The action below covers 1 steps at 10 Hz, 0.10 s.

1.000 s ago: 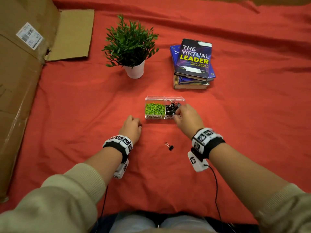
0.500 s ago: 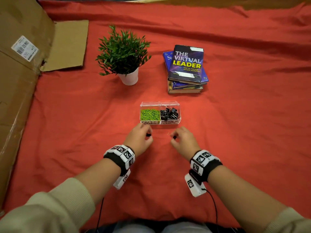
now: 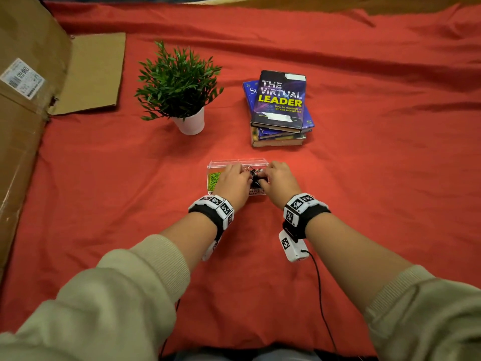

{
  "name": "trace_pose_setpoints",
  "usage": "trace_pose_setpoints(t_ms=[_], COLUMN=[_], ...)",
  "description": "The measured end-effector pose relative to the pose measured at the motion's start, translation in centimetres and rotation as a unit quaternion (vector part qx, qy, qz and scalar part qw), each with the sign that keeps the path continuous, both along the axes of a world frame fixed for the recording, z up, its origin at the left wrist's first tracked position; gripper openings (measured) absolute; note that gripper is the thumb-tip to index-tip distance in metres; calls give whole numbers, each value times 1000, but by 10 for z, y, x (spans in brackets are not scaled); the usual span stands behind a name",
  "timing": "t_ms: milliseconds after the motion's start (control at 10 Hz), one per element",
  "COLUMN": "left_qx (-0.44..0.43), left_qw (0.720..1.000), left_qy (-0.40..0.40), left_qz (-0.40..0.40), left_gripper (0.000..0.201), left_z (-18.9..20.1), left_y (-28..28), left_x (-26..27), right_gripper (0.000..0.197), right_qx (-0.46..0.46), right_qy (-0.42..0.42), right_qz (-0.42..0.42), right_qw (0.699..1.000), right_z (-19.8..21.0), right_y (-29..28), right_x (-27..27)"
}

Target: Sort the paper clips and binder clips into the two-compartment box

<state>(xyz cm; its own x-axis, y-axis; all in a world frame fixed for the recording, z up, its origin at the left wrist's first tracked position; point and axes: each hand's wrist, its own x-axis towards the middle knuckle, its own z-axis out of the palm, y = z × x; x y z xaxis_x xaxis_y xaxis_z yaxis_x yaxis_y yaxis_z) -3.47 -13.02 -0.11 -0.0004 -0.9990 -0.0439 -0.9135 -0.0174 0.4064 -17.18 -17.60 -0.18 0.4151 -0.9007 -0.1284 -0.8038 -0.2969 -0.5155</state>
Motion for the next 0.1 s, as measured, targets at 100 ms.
trace_pose_setpoints(t_ms=[100], left_qx=[-27], left_qw=[998], left_qy=[41], left_qz=[45], left_gripper=[22], left_z=[0], left_y=[12], left_x=[7], right_gripper=[23], right_qx=[-30], right_qy=[-4], right_qz=[16], right_qw=[999], right_z=[-3], right_y=[0], right_x=[-6])
